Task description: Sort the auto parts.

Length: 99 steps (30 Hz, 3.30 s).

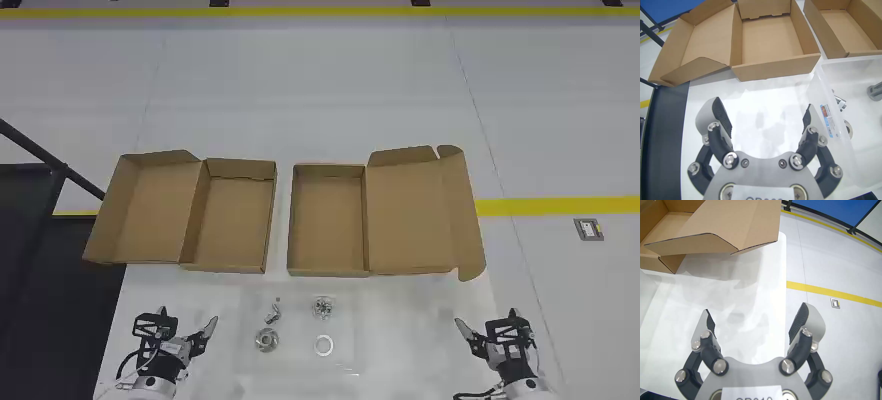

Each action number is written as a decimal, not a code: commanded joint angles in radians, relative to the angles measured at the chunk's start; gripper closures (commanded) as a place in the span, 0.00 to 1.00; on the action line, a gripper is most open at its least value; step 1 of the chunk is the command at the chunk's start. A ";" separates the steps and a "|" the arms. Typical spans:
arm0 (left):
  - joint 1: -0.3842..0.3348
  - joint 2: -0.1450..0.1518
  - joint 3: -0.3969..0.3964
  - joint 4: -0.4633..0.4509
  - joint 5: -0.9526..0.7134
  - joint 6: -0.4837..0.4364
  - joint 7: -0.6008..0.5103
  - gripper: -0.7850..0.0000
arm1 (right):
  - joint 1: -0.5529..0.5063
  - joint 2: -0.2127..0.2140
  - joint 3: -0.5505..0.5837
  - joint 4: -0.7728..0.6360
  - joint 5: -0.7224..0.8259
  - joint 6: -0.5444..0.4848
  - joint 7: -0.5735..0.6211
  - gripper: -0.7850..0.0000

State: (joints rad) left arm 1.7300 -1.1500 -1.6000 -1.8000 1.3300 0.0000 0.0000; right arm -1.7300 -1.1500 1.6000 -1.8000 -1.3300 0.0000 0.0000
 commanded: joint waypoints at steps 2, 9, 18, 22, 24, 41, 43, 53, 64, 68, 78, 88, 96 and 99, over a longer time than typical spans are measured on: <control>0.000 0.000 0.000 0.000 0.000 0.000 0.000 0.00 | 0.000 0.000 0.000 0.000 0.000 0.000 0.000 0.00; 0.000 0.000 0.000 0.000 0.000 0.000 0.000 0.00 | 0.000 0.000 0.000 0.000 0.000 0.000 0.000 0.00; 0.000 0.000 0.000 0.000 0.000 0.000 0.000 0.00 | 0.000 0.000 0.000 0.000 0.000 0.000 0.000 0.00; 0.001 -0.001 -0.008 -0.014 -0.022 -0.022 0.013 0.00 | -0.008 0.000 -0.001 -0.008 -0.036 -0.010 -0.020 0.00; 0.009 -0.002 -0.019 -0.026 -0.051 -0.037 0.029 0.00 | -0.017 0.001 0.005 -0.051 -0.069 0.000 -0.013 0.00; 0.045 0.009 -0.183 -0.051 -0.520 -0.371 -0.075 0.00 | 0.171 0.003 -0.183 -0.340 -0.165 -0.289 0.374 0.00; 0.045 0.009 -0.183 -0.051 -0.520 -0.371 -0.075 0.00 | 0.186 0.002 -0.194 -0.333 -0.163 -0.293 0.386 0.00; 0.045 0.009 -0.183 -0.051 -0.520 -0.371 -0.075 0.00 | 0.186 0.002 -0.194 -0.333 -0.163 -0.293 0.386 0.00; 0.045 0.009 -0.183 -0.051 -0.520 -0.371 -0.075 0.00 | 0.320 -0.012 -0.328 -0.246 -0.035 -0.396 0.463 0.00; 0.045 0.009 -0.183 -0.051 -0.520 -0.371 -0.075 0.00 | 0.460 -0.040 -0.448 -0.151 0.120 -0.328 0.600 0.00; 0.045 0.009 -0.183 -0.051 -0.520 -0.371 -0.075 0.00 | 0.637 -0.089 -0.601 -0.006 0.330 -0.165 0.796 0.00; 0.045 0.009 -0.183 -0.051 -0.520 -0.371 -0.075 0.00 | 0.637 -0.089 -0.601 -0.006 0.330 -0.165 0.796 0.00; 0.045 0.009 -0.183 -0.051 -0.520 -0.371 -0.075 0.00 | 0.664 -0.109 -0.701 0.023 0.236 -0.053 0.876 0.00; 0.045 0.009 -0.183 -0.051 -0.520 -0.371 -0.075 0.00 | 0.704 -0.127 -0.751 0.051 0.211 0.043 0.950 0.00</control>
State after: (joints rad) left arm 1.7750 -1.1412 -1.7827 -1.8506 0.8101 -0.3715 -0.0749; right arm -1.0418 -1.2708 0.8649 -1.7598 -1.1129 0.0030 0.9215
